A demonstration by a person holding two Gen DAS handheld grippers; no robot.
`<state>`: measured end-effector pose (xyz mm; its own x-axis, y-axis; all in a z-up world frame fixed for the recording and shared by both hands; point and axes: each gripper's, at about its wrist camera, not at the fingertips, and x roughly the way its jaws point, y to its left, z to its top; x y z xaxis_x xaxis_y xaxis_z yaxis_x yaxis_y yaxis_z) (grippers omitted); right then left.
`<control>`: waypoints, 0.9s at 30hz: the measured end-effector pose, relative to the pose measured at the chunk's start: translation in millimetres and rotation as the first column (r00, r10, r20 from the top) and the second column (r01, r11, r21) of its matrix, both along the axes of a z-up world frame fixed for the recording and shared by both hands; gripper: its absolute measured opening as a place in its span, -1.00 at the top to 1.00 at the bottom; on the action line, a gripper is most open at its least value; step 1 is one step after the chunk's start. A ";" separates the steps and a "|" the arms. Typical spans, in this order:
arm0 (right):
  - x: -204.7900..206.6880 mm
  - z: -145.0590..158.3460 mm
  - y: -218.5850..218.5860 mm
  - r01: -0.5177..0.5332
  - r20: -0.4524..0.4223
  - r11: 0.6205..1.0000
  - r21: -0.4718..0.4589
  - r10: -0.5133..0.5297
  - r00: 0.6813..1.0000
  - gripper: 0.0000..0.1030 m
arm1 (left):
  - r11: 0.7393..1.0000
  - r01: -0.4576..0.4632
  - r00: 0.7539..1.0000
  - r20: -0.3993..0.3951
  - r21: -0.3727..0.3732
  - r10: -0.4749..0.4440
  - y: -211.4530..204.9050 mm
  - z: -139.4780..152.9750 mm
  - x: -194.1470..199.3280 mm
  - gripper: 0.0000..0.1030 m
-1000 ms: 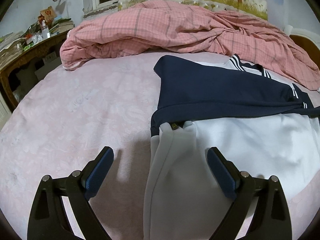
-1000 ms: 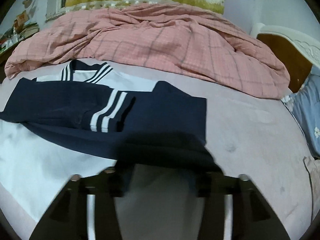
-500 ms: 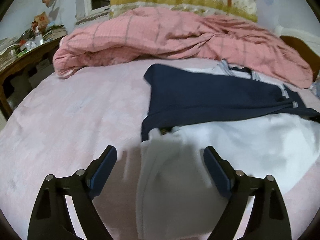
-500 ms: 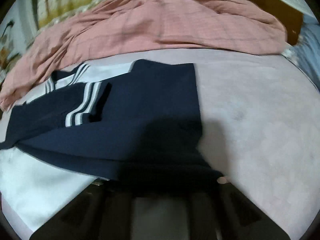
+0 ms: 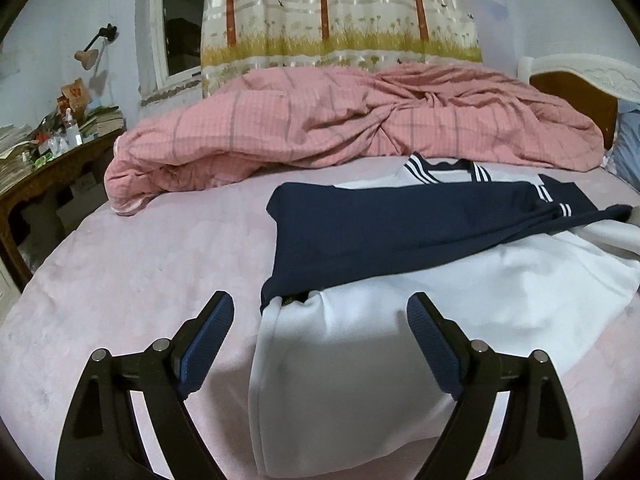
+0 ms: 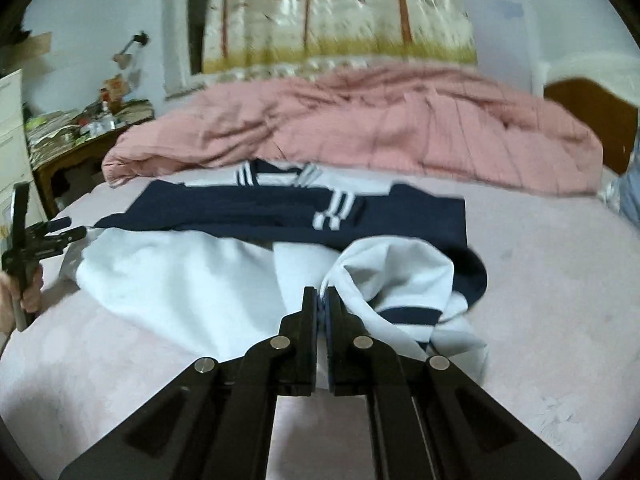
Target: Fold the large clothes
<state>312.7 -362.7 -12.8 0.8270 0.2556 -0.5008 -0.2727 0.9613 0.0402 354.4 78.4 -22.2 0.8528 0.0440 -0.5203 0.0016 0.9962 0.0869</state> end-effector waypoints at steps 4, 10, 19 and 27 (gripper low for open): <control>-7.2 4.4 2.8 0.068 0.085 0.993 -0.095 -0.060 0.995 0.92 | 0.999 -0.026 1.000 0.007 -0.031 0.026 7.5 1.4 1.3 -0.69; -19.4 15.4 -8.3 0.245 0.247 0.967 -0.072 -0.221 0.943 -0.77 | 0.998 -0.038 0.999 -0.001 -0.048 0.038 10.1 0.2 3.6 -0.70; 57.6 -9.7 -1.5 0.267 0.021 0.950 -0.164 -0.267 0.964 0.61 | 0.991 -0.065 0.996 -0.065 -0.115 0.058 26.6 -8.5 24.5 -0.95; 25.2 1.7 -17.7 0.248 0.121 0.968 -0.022 -0.244 0.962 0.84 | 0.965 -0.045 0.984 -0.179 -0.257 -0.002 40.8 -25.4 53.8 -0.62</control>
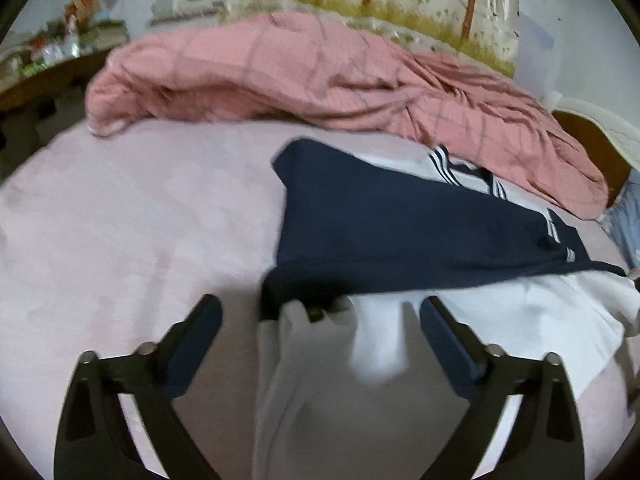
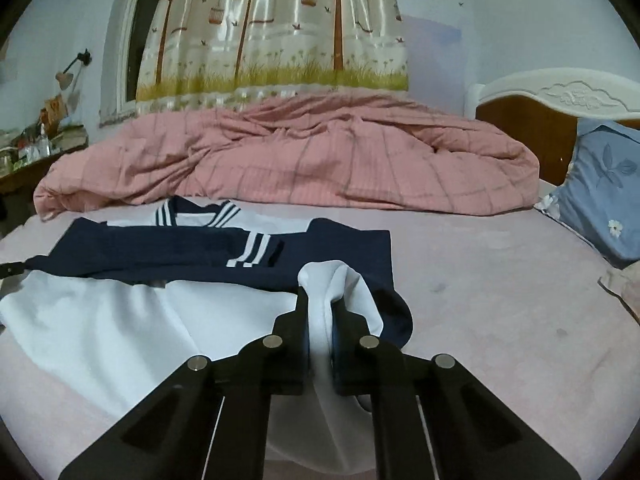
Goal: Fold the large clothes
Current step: 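Lift the white hem with both tools and fold it toward the collar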
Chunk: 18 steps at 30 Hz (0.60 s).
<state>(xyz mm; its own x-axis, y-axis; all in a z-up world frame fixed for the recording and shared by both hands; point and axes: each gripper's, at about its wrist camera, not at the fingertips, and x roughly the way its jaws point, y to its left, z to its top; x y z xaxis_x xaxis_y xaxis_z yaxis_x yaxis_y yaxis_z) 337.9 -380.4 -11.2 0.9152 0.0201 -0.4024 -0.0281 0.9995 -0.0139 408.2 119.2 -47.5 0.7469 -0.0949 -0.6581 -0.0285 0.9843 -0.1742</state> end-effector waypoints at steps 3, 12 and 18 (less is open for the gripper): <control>-20.8 8.0 8.1 -0.044 0.067 0.999 -0.021 0.046 0.997 0.84 | 1.000 -0.014 0.999 -0.031 0.025 0.015 -2.8 -5.8 0.2 0.55; -51.2 18.9 23.7 -0.083 0.175 0.992 -0.097 0.099 0.980 0.84 | 0.993 0.036 0.945 0.319 0.113 -0.071 -10.5 36.7 -88.5 0.81; -50.8 22.5 -12.7 0.097 0.220 0.995 0.033 -0.102 0.970 0.84 | 0.984 0.025 0.881 0.461 0.176 -0.105 -13.7 56.9 -115.3 0.81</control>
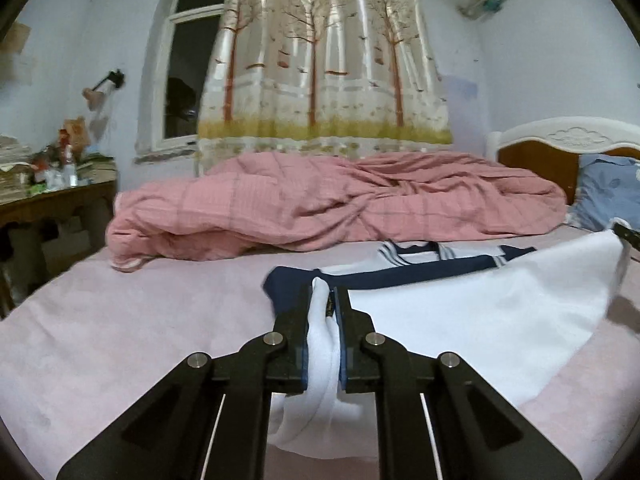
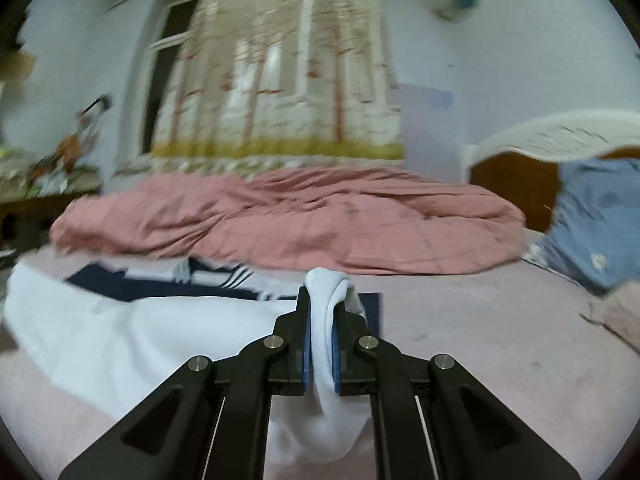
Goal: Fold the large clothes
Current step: 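Lift the white hem with both tools and fold it toward the collar, then release the hem and smooth the fold with both tools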
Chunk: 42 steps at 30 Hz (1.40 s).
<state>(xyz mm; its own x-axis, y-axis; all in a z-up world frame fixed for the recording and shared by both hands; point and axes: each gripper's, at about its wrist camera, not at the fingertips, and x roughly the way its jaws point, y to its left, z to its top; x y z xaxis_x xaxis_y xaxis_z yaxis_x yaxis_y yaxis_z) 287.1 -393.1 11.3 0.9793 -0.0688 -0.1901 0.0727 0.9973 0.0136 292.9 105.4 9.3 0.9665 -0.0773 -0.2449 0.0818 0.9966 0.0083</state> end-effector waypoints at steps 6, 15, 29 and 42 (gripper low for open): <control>14.1 -4.1 -18.7 0.035 -0.021 0.997 0.075 -0.033 0.999 0.84 | 0.994 -0.059 0.994 -0.096 -0.096 0.050 16.4 -11.1 37.2 0.79; 78.1 -26.1 -48.4 0.143 -0.284 0.979 0.147 -0.096 0.954 -0.04 | 0.963 -0.220 0.954 -0.240 -0.159 0.178 42.9 -32.3 68.9 -0.45; 80.1 -29.7 -12.3 -0.124 -0.362 0.989 0.078 0.144 0.921 0.55 | 0.998 -0.066 0.933 -0.356 -0.016 0.056 -4.5 -39.6 60.3 -0.45; 115.8 -73.5 -60.0 0.119 -0.567 0.971 0.205 0.019 0.823 0.87 | 0.981 -0.191 0.813 -0.554 0.036 0.179 6.2 -78.4 85.2 -0.60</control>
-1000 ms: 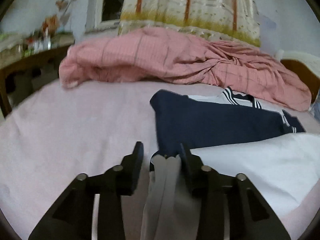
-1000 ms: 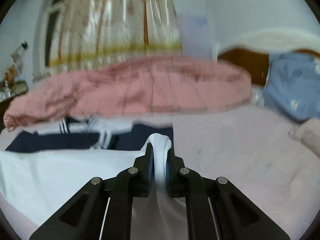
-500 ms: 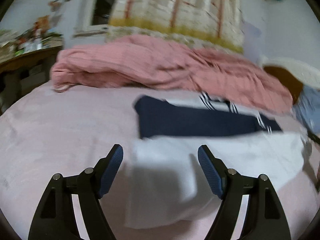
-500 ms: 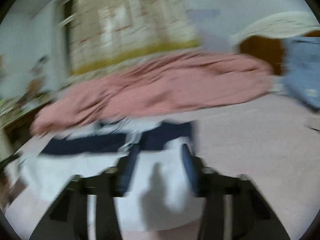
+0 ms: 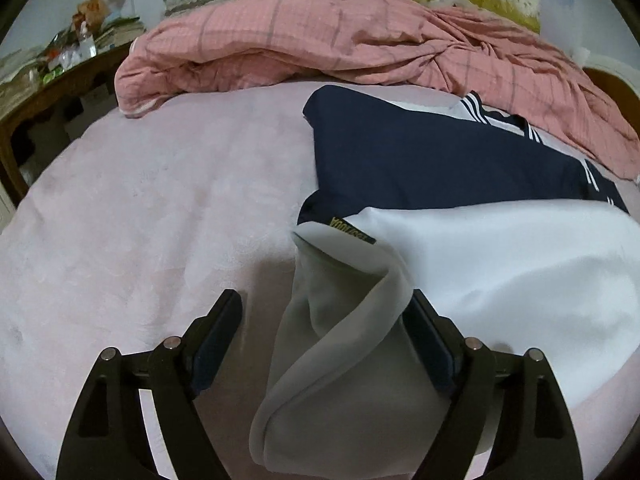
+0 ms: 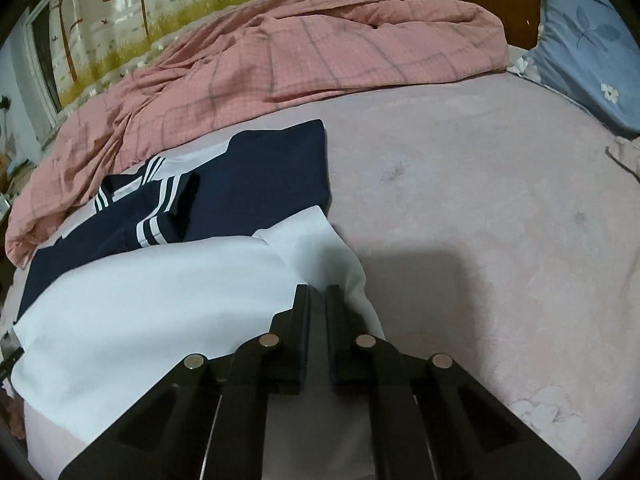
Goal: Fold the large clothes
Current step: 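Release the hem and smooth the fold with both tools, then grasp the folded white edge again with both tools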
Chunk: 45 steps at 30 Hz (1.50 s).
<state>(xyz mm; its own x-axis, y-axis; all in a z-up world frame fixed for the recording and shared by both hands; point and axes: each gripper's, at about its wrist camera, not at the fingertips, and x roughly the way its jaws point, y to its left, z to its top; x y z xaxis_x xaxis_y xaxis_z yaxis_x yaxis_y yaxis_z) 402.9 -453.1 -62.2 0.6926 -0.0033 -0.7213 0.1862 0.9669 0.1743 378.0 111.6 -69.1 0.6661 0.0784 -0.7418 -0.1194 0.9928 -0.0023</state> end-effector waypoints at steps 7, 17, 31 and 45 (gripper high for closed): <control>-39.7 23.1 3.1 -0.046 0.116 0.999 -0.006 0.046 0.992 0.23 | 0.999 0.012 0.990 0.141 0.046 -0.018 -6.1 24.1 -19.0 -0.57; -63.1 47.1 56.2 -0.131 0.225 0.976 -0.176 0.169 0.960 -0.68 | 0.967 0.037 0.869 0.470 0.251 -0.155 -46.2 62.2 -65.9 -0.98; -66.8 50.4 75.0 -0.231 0.243 0.944 -0.234 0.287 0.926 -1.00 | 0.973 0.175 0.900 0.375 0.151 -0.221 -56.1 61.6 -55.3 -0.99; 21.0 14.9 -35.4 -0.072 0.131 0.984 0.162 0.050 0.990 0.34 | 0.982 0.071 0.986 0.164 -0.176 -0.042 25.4 21.1 27.6 -0.64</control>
<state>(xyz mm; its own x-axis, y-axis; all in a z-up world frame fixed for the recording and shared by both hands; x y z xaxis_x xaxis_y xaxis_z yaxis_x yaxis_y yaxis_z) 423.9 -488.5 -47.2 0.7729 0.1544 -0.6155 0.0942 0.9313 0.3519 405.6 137.0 -48.0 0.7758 -0.0885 -0.6247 -0.0466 0.9794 -0.1966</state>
